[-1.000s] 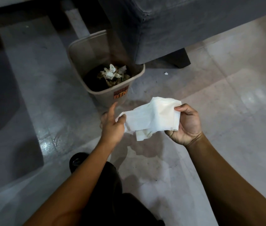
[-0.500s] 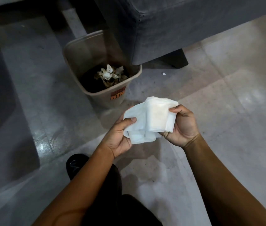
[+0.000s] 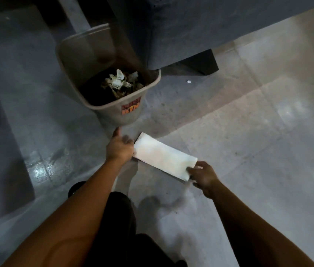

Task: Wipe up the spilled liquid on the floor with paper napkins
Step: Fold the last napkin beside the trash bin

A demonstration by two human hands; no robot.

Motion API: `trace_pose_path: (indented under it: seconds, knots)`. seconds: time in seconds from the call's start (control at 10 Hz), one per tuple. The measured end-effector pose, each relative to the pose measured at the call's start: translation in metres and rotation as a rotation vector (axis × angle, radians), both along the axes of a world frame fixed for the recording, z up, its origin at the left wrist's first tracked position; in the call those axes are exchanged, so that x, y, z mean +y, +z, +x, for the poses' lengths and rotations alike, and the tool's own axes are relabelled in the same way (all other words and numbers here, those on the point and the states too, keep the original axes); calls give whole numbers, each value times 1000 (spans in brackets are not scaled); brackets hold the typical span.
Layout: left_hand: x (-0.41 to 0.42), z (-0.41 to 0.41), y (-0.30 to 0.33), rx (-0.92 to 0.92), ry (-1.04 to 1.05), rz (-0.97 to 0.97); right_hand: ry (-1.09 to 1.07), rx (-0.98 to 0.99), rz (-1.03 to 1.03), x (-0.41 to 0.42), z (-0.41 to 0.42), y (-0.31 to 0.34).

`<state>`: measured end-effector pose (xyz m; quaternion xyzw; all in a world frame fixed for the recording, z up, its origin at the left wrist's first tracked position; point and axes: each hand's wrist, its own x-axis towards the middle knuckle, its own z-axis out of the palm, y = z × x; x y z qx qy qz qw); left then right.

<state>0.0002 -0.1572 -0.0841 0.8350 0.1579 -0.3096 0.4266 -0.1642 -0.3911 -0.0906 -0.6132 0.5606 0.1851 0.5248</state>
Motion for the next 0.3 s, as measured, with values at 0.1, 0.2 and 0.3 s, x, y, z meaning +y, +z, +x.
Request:
trace_pose_path:
  seconds: [0.1, 0.2, 0.3]
  knots:
    - [12, -15, 1, -20, -150, 62, 165, 228, -224, 24, -1, -14]
    - [16, -23, 1, -28, -157, -8, 271, 246, -390, 50, 8, -4]
    - [14, -22, 6, -42, -147, -105, 375, 68, -443, 68, 24, 11]
